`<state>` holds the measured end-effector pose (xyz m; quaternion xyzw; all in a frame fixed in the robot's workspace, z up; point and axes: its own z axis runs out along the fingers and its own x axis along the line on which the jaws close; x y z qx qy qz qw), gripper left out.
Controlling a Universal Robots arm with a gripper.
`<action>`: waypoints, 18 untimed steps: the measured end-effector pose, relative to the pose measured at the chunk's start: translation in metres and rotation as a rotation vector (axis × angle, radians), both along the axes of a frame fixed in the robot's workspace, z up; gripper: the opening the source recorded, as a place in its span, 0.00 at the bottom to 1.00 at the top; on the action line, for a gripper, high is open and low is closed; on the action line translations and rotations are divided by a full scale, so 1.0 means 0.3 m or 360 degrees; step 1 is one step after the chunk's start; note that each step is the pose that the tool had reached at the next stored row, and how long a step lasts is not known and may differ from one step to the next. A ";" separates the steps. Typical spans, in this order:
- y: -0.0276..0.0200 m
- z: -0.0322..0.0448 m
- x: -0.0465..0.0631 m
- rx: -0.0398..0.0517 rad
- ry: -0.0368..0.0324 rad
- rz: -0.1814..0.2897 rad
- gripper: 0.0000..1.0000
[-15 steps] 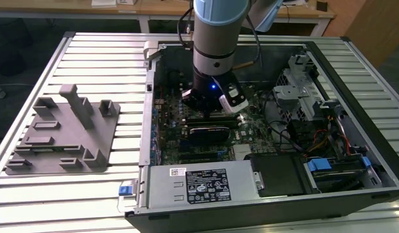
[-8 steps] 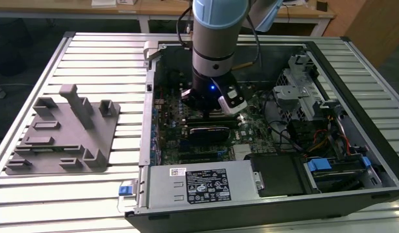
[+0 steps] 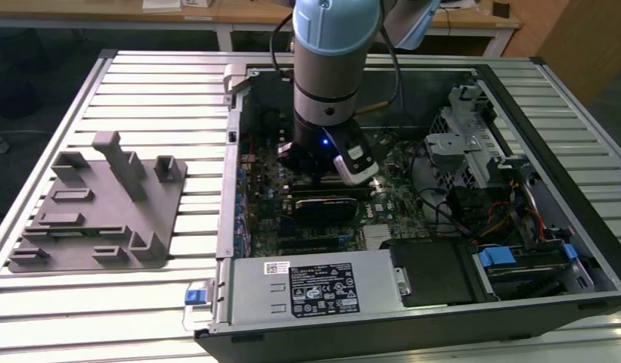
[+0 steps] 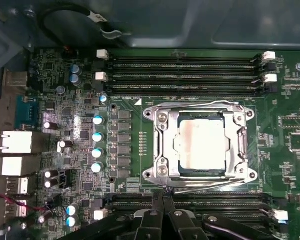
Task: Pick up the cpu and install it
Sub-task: 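Install the second cpu locking lever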
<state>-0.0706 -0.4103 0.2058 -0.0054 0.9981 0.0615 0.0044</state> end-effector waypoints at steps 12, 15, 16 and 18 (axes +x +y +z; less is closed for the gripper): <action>-0.003 -0.023 -0.017 0.0074 0.0000 0.0000 0.11; -0.003 -0.023 -0.017 0.0075 0.0000 0.0000 0.11; -0.003 -0.023 -0.017 0.0075 0.0000 0.0000 0.11; -0.003 -0.023 -0.017 0.0075 0.0000 0.0000 0.11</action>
